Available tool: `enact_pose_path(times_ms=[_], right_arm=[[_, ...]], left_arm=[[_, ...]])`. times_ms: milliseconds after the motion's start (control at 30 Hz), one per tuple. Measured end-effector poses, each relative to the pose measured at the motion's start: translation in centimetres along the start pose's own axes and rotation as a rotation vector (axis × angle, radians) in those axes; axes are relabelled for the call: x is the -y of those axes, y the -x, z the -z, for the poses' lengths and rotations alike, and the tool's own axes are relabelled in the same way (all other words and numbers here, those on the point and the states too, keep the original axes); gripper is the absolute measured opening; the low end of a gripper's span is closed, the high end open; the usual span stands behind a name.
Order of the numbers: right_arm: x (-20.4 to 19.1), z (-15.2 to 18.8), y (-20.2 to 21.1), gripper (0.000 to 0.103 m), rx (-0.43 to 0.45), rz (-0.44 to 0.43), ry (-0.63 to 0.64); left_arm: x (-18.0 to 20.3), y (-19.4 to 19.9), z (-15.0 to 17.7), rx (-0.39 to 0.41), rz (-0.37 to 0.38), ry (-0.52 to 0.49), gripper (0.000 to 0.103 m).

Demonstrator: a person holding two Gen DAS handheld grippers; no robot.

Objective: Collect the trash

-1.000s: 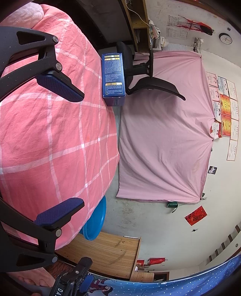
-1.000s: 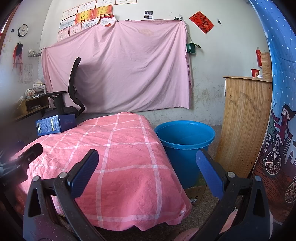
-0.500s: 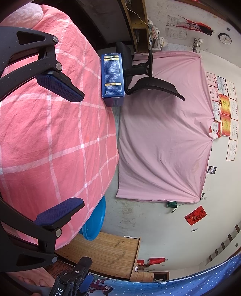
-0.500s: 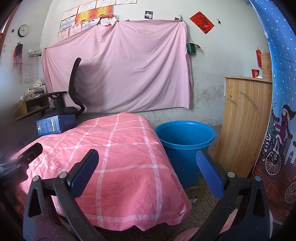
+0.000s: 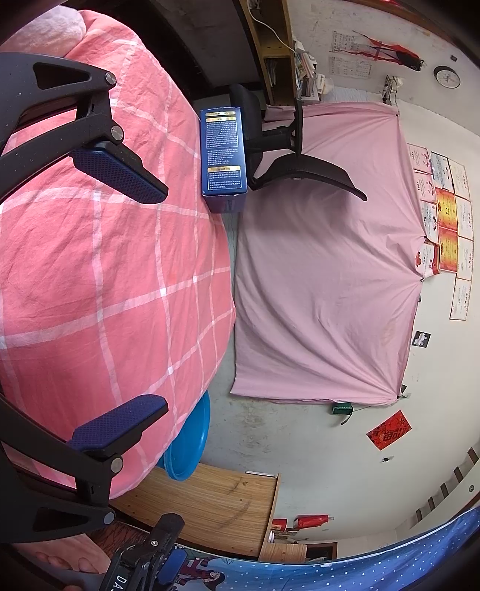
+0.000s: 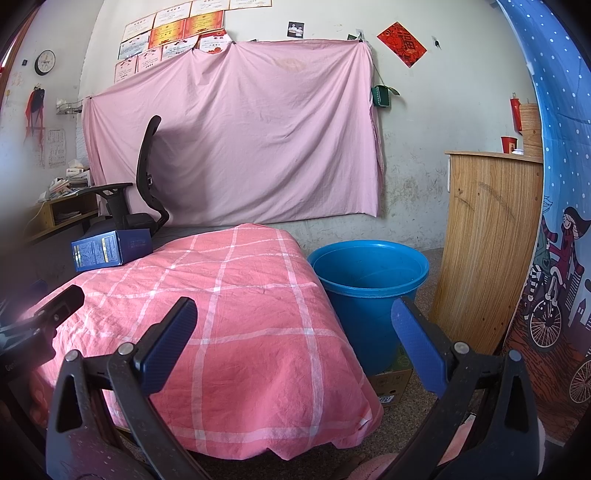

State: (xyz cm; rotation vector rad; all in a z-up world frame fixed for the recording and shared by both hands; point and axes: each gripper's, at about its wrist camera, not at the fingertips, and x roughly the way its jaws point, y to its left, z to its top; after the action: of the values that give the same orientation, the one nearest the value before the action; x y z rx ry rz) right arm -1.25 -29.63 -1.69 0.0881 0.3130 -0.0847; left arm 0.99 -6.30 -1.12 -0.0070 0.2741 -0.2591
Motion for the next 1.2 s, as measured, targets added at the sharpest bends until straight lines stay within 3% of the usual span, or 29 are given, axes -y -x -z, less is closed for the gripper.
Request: enact_pose_path(times_ms=[1200], right_arm=[[0.13,-0.04,-0.02,0.103,-0.001,-0.001,-0.004]], left_arm=[[0.38,0.15,0.17,0.003,-0.004,-0.002,0.101]])
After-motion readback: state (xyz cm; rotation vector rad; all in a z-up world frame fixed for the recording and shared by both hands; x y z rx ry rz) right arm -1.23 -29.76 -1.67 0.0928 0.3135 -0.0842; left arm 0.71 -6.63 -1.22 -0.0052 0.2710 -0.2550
